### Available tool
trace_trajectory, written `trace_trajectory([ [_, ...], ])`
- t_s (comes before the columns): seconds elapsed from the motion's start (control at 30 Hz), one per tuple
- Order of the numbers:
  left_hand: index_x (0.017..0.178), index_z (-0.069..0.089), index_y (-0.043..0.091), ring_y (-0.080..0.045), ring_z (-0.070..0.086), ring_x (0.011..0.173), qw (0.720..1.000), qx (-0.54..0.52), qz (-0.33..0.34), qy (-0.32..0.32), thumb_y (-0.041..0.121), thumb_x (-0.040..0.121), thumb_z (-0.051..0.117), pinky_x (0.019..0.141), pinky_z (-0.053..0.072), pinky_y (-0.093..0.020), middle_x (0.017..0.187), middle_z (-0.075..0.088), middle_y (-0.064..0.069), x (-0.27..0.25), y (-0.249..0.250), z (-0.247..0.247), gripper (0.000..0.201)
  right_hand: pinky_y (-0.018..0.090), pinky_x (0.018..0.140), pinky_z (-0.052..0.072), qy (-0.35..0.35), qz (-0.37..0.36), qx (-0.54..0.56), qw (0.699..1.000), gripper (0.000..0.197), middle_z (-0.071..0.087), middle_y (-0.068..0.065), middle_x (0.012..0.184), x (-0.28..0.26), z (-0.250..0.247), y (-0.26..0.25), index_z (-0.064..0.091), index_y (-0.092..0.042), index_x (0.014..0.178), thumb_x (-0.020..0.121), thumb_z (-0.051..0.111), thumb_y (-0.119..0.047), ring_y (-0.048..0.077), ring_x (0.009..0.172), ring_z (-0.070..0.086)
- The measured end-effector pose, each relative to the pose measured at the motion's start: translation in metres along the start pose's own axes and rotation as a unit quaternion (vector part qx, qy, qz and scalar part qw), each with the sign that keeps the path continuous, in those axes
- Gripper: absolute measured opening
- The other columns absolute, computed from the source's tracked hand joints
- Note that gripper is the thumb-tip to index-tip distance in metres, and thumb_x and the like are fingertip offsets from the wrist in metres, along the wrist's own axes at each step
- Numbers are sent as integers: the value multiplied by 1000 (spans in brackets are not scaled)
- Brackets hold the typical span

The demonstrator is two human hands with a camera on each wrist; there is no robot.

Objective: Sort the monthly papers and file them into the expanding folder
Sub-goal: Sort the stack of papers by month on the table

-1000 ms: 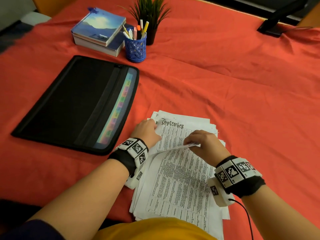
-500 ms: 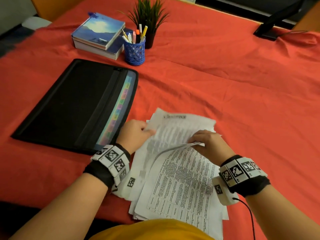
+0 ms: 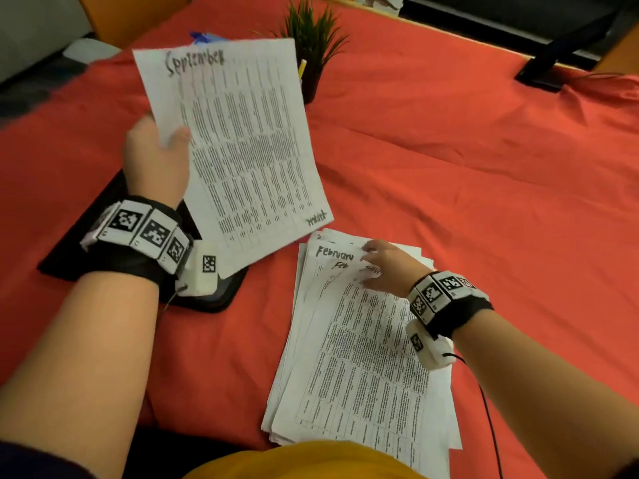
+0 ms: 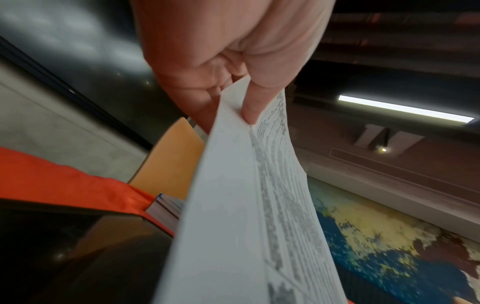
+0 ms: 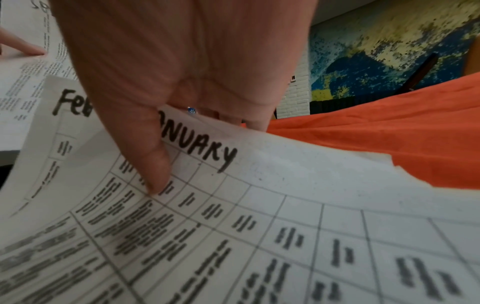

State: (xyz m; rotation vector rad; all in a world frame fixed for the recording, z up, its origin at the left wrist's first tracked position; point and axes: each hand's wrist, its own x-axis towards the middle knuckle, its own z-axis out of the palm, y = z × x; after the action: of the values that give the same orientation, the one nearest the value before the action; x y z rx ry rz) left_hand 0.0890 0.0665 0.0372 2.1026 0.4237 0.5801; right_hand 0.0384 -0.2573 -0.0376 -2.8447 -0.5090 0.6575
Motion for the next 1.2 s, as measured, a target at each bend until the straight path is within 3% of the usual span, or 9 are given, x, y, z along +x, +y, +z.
trace_trajectory([
  [0.23,117,57,-1,-22,60,108,997,-40,-29,62,23,89,55,86,46,-26,120,62,-13,18,-11,-12,37,25,59,50,141,-172,20,975,19,58,6,83,-45,4,-12,67,-10,80,67,70,2,23,66,59],
  [0.33,116,58,-2,-23,60,109,997,-45,-20,60,23,88,56,88,47,-28,120,62,-14,15,-12,-9,38,30,66,52,174,-183,19,967,38,60,7,94,-62,7,-16,58,-15,100,68,64,5,24,75,62],
  [0.47,114,57,-6,-25,59,109,998,-45,-15,47,19,90,56,86,46,-25,120,61,-16,6,-10,1,35,14,72,46,164,-43,188,967,82,53,-9,97,-63,1,-16,21,-33,137,77,67,-1,1,77,56],
  [0.53,113,57,-6,-24,59,109,998,-38,-7,41,18,91,55,83,43,-19,121,61,-16,2,-6,5,34,19,75,46,146,-18,176,973,71,56,-5,97,-52,-1,-10,34,-19,137,77,68,-4,11,81,58],
  [0.63,114,57,-5,-23,59,109,999,-36,-4,31,18,91,54,81,42,-18,121,61,-15,0,0,9,32,25,88,40,87,-28,63,994,34,50,10,120,-32,2,-7,63,-6,110,76,69,-6,26,109,51],
  [0.77,115,58,-2,-22,60,109,999,-41,-1,22,19,91,54,84,45,-22,121,62,-12,1,6,13,31,29,104,31,17,47,41,998,40,31,9,144,-6,3,-8,61,-8,115,77,69,-17,26,128,35],
  [0.9,116,58,0,-23,59,110,999,-31,9,23,19,91,53,85,44,-23,122,62,-12,1,9,14,32,28,100,34,5,28,26,999,45,44,8,132,3,4,-7,57,-10,120,78,68,-20,24,121,42],
  [1.1,115,56,-4,-22,59,108,998,-43,7,51,19,92,54,81,42,-18,121,61,-14,4,3,9,33,41,66,52,179,-117,-3,977,23,56,14,86,-38,11,-13,69,-8,86,66,70,4,32,73,56],
  [1.2,116,56,-5,-19,59,107,996,-62,3,64,20,91,55,77,42,-11,120,61,-13,4,0,6,35,39,65,55,193,-132,1,972,22,62,13,91,-58,16,-15,71,-9,91,79,52,-6,31,74,61],
])
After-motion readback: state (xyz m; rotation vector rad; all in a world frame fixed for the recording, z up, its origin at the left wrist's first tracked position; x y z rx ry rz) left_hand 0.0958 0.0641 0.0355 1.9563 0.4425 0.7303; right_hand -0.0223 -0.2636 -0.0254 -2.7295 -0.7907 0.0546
